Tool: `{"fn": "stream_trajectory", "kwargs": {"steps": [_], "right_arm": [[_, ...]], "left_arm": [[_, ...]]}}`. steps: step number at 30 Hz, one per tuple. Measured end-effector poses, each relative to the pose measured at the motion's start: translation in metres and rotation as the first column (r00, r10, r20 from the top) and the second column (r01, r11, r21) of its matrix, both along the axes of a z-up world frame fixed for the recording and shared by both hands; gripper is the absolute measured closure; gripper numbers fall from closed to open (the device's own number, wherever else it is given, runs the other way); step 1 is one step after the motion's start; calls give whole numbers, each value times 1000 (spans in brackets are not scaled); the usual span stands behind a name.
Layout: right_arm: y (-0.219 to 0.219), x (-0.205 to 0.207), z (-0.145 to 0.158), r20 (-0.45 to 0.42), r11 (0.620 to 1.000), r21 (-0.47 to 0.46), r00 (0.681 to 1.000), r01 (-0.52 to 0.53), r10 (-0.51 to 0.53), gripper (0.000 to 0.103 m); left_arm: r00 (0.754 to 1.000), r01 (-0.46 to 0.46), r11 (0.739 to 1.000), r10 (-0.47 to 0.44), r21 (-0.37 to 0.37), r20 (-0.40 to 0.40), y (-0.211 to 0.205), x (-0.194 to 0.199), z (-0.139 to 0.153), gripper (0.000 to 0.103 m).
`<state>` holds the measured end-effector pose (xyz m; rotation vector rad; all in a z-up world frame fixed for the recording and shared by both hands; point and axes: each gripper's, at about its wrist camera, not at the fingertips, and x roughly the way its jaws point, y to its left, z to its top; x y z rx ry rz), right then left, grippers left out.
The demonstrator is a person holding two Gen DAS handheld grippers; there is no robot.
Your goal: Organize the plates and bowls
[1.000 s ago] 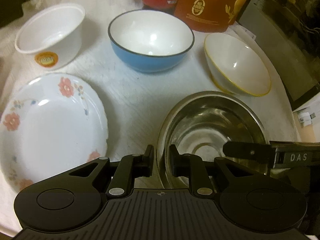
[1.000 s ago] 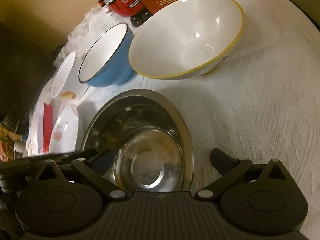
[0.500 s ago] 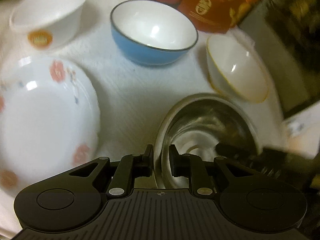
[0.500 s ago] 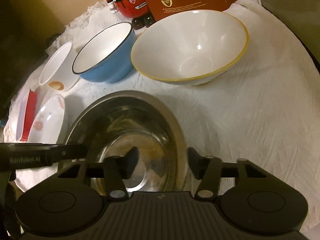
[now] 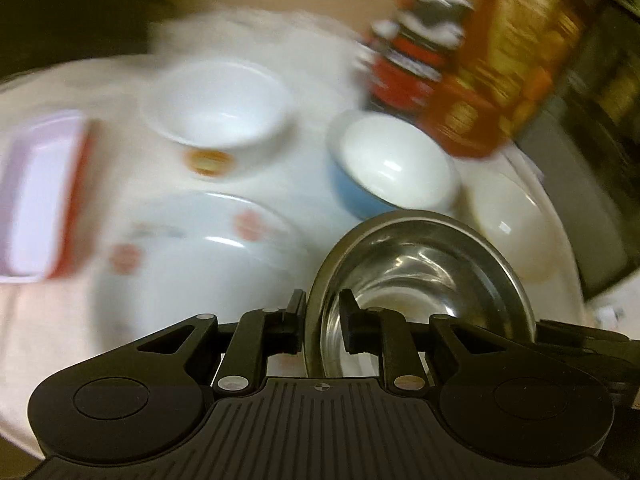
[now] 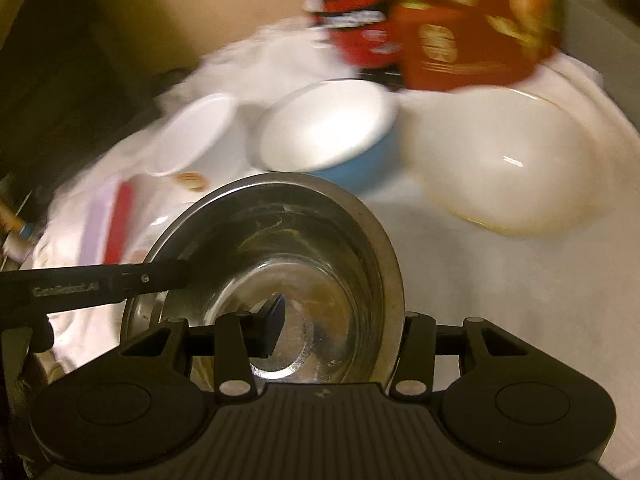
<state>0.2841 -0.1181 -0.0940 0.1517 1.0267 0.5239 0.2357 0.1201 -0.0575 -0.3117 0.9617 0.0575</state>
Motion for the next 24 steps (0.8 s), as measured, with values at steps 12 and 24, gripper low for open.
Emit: {"fn": "stream_trajectory", "kwargs": {"steps": [12,24], "right_arm": [[152,18,-17,29,962,-132,970,-237,243,57],[182,28,-34,13,962,-195,980,-192,198,57]], "left_arm": [[956,-290,956,288,-52,-52,109,-24,-41,79],[963,-269,961,269,-71,-18,128,-20,-44,81]]}}
